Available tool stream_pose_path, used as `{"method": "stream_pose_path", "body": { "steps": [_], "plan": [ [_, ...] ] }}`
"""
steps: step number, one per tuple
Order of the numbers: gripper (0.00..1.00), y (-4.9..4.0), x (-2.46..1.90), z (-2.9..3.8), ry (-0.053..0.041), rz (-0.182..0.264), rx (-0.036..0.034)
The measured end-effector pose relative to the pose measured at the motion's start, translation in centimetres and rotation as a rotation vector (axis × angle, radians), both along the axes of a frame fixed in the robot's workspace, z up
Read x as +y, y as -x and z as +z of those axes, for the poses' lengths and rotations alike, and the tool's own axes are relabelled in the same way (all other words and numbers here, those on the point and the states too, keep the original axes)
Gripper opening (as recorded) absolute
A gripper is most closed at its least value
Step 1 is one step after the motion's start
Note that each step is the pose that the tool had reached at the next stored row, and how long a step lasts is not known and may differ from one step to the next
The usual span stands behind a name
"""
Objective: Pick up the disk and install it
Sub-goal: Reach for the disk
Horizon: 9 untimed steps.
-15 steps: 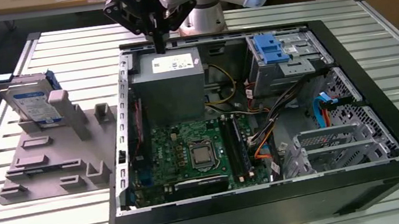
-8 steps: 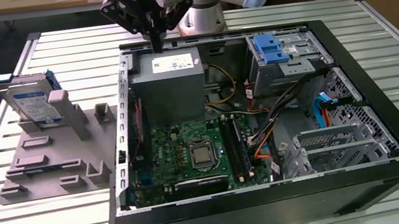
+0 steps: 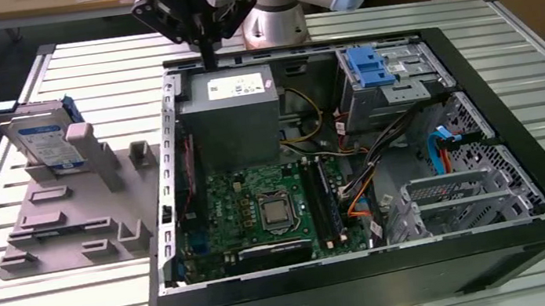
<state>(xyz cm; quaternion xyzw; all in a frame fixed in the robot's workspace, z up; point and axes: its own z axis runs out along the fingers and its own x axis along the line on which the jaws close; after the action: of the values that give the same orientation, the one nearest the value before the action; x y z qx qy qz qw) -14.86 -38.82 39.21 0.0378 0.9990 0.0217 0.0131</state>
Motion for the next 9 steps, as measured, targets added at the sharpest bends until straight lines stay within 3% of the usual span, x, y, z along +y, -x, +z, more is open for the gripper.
{"method": "stream_pose_path", "body": {
  "steps": [9],
  "plan": [
    [0.11, 0.39, 0.19, -0.06, 0.0, 0.0, 0.0001]
  ]
}}
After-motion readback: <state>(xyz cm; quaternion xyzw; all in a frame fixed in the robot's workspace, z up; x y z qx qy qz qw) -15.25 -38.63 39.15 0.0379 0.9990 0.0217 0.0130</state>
